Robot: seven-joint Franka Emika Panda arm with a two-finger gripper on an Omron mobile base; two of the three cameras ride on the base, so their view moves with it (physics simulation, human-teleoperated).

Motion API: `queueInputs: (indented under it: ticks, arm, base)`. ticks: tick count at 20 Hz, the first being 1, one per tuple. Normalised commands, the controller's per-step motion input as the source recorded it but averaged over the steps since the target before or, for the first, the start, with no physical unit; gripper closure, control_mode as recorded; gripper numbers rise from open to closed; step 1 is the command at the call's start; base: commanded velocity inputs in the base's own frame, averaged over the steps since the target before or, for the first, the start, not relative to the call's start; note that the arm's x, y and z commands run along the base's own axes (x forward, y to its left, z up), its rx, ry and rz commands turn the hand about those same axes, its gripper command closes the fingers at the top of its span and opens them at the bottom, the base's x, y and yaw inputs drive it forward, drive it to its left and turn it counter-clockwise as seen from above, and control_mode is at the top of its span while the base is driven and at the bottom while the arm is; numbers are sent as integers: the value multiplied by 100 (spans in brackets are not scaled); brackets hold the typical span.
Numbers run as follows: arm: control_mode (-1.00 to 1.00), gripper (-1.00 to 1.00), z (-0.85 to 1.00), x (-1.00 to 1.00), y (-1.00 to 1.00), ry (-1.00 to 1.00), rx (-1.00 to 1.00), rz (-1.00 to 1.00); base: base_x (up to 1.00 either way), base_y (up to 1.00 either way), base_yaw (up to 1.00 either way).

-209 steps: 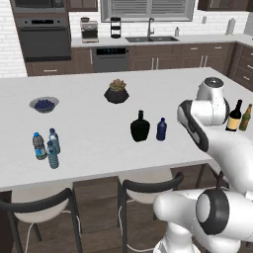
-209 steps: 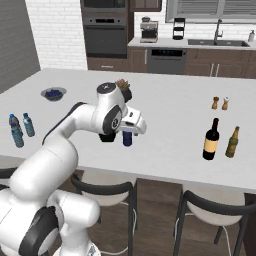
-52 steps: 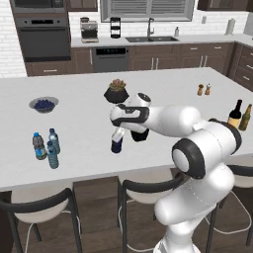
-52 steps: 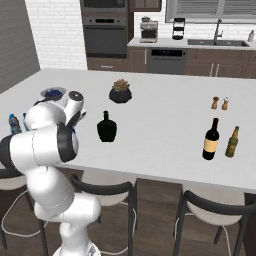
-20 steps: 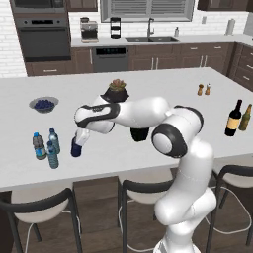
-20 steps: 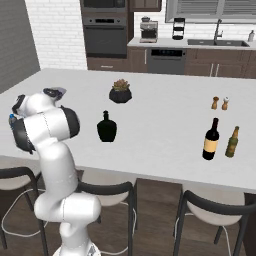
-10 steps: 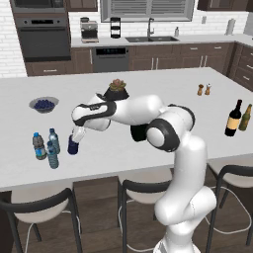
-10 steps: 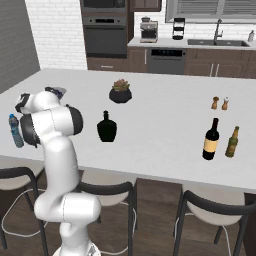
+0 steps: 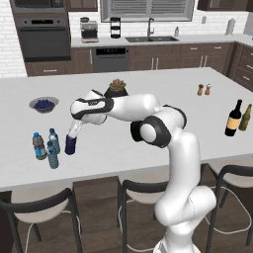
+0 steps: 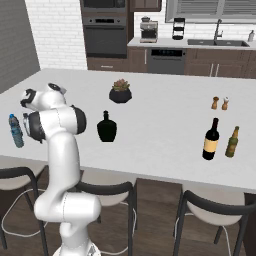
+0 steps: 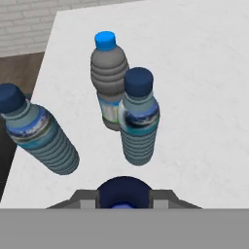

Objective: Move the plastic bottles in the middle to the plastics group, and the glass bottles in the middle to the glass group.

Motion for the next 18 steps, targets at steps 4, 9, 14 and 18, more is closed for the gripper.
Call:
queueInputs:
  ticks: [4,9,14,18]
  arm:
    - [-100,100,-1,0,9,0,-4,0]
    - [-100,100,0,0,0,-3,0,0]
    - [-100,100,-12,0,0,-10,0,0]
    - [-100,100,-9,0,0,-9,-3,0]
  base:
    - [0,0,0]
    - [0,0,0]
    - [0,0,0]
    - [0,0,0]
